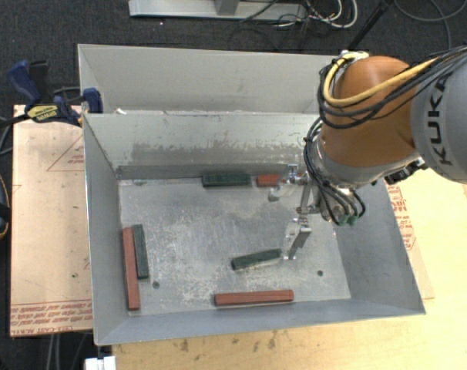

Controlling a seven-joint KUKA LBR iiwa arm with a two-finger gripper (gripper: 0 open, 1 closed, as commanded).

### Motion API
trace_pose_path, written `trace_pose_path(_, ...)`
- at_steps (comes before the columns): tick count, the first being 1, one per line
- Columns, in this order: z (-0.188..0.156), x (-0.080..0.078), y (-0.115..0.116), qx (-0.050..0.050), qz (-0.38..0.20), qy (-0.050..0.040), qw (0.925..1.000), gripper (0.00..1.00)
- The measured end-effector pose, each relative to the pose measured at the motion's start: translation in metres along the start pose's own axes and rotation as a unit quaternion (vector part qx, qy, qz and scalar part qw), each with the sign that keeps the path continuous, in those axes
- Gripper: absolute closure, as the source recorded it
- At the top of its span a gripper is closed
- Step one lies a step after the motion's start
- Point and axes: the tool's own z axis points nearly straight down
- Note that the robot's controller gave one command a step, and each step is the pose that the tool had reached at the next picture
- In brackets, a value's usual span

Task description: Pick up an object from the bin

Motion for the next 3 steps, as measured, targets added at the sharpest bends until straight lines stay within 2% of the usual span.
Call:
trace_pose_path(1,0.000,0.000,0.000,0.000,0.000,0.0000,1.0000,0.00)
trace_pose_path(2,0.009,-0.003,0.001,0.000,-0.031,-0.0012,0.9995,0.00)
trace_pose_path(3,0.069,0.005,-0.006,0.000,-0.055,-0.0027,0.9985,0.00)
